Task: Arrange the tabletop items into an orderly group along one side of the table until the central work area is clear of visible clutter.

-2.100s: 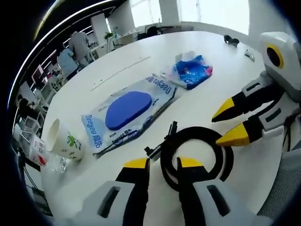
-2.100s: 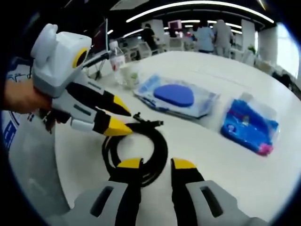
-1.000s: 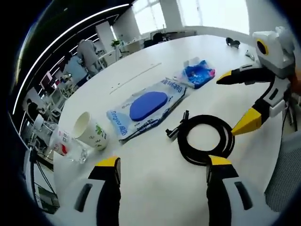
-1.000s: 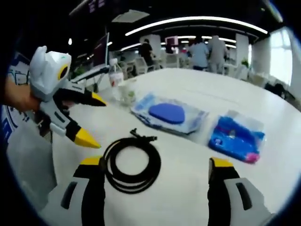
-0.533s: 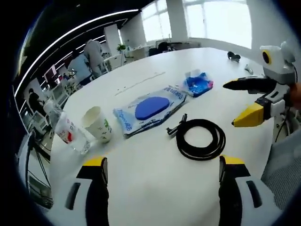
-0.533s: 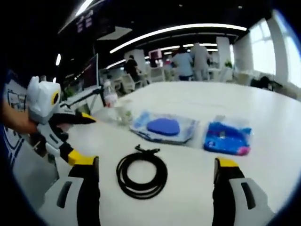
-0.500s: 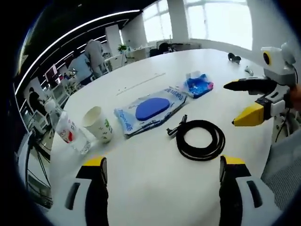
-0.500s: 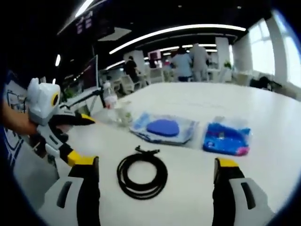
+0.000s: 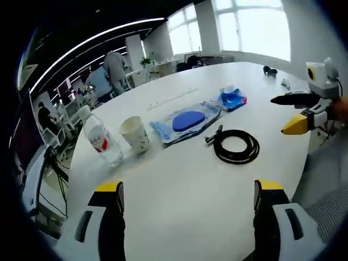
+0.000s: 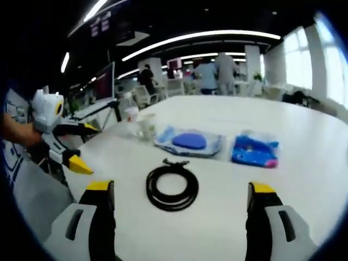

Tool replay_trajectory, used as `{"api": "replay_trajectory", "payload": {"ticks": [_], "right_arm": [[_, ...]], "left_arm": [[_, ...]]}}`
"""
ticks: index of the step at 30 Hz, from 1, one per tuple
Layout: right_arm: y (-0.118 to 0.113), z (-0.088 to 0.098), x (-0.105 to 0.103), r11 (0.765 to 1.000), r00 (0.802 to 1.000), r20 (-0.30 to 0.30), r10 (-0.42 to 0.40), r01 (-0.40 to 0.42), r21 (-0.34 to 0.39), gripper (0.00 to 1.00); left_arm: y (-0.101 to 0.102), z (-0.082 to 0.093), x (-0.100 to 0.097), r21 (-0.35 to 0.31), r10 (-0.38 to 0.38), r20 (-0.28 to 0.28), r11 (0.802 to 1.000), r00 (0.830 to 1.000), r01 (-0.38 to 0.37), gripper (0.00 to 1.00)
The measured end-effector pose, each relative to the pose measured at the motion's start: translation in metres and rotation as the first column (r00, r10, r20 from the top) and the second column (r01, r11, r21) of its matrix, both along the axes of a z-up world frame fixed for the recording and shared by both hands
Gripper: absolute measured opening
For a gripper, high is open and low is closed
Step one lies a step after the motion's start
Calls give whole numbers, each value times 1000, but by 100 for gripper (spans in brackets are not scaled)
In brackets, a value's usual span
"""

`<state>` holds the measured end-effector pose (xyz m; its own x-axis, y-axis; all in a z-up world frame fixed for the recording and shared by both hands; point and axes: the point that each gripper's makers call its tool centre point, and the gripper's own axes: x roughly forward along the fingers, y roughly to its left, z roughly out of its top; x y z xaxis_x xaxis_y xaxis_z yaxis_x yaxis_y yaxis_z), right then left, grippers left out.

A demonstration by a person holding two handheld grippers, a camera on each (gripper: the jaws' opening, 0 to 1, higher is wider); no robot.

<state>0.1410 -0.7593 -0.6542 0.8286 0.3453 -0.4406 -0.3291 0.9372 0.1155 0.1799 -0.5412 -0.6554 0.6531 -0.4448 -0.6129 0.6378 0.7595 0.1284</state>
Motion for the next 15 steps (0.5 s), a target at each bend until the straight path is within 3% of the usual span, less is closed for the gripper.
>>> {"api": "replay_trajectory", "payload": {"ticks": [3,5,8,11,15], "right_arm": [[5,8,-4,1000,1000,26,-2,2,-5,100],[5,18,-3,1000,998,65,-16,17,-5,100],[1,30,-2,999,992,120,-40,40,2,100],[-5,33,-4,998,991,123,-59,58,12,100],[-12,29,-10,997,991,114,-69,71,-9,100]], "left_arm": [[10,5,-4,-25,13,27,1000,1000,-12,99],[12,13,-4,-54,10,70,998,997,-6,99],[18,16,-4,-86,26,87,996,996,-19,99],[21,19,-8,-137,55,95,990,994,-42,99],[19,16,-15,-128,37,107,991,994,-23,99]]}}
